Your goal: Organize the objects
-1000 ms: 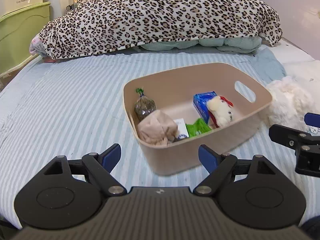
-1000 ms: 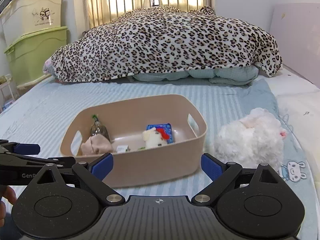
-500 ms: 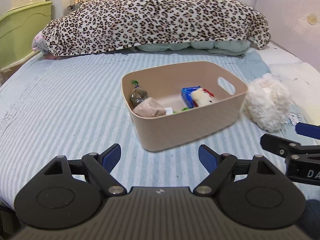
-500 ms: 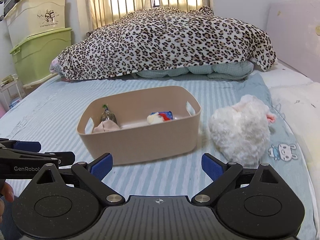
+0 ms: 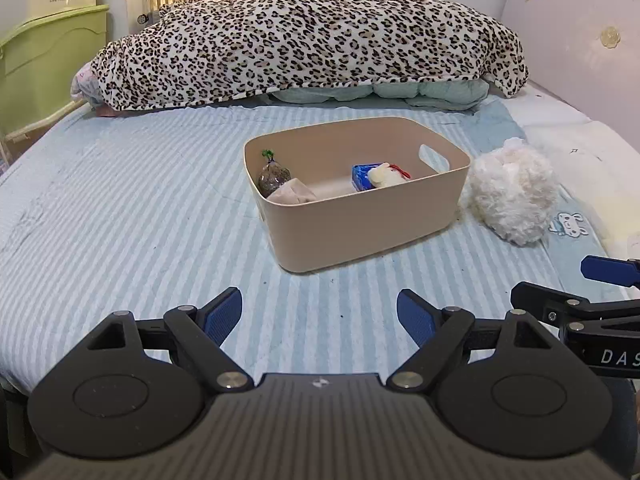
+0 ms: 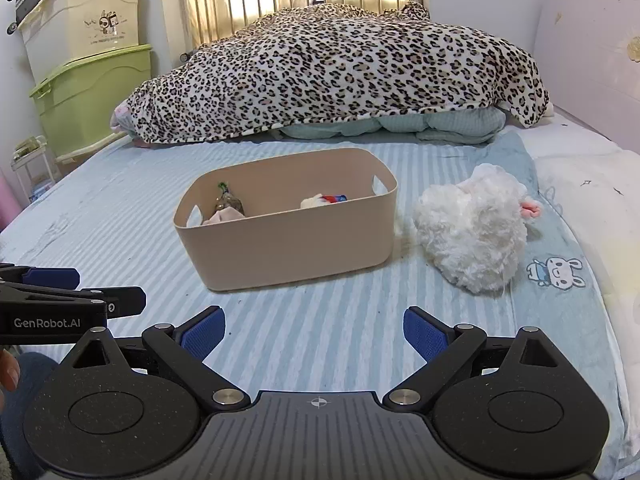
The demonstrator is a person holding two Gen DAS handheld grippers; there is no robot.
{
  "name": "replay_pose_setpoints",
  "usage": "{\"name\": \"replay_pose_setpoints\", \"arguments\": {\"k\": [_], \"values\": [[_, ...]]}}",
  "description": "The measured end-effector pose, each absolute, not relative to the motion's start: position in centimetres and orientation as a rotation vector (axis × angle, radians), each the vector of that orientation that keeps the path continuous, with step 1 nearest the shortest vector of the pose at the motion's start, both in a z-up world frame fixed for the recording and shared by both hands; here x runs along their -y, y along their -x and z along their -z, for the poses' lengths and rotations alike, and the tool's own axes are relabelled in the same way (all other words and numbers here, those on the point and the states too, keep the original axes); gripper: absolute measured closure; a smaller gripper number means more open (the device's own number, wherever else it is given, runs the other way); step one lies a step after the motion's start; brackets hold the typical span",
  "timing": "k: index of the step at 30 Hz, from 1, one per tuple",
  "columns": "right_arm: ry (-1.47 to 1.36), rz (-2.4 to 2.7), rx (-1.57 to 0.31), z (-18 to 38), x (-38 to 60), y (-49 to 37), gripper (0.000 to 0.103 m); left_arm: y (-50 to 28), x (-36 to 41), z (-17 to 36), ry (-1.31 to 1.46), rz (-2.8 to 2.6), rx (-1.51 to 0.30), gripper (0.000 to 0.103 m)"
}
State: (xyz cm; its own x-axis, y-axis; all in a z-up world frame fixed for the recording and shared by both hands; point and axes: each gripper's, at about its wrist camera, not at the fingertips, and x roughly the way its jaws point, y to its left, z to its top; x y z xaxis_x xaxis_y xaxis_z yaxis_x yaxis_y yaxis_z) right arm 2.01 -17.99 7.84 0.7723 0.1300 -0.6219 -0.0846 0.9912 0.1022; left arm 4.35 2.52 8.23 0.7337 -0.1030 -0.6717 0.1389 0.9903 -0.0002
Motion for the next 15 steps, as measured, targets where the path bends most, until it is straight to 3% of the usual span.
{"name": "replay_pose_setpoints", "arguments": {"k": [15], "values": [[-0.056,-0.142,-0.697,-8.1,18.0,0.4,0.005,-0.8,-2.9,-8.2,-0.028,0.168,-0.745,0.017]]}}
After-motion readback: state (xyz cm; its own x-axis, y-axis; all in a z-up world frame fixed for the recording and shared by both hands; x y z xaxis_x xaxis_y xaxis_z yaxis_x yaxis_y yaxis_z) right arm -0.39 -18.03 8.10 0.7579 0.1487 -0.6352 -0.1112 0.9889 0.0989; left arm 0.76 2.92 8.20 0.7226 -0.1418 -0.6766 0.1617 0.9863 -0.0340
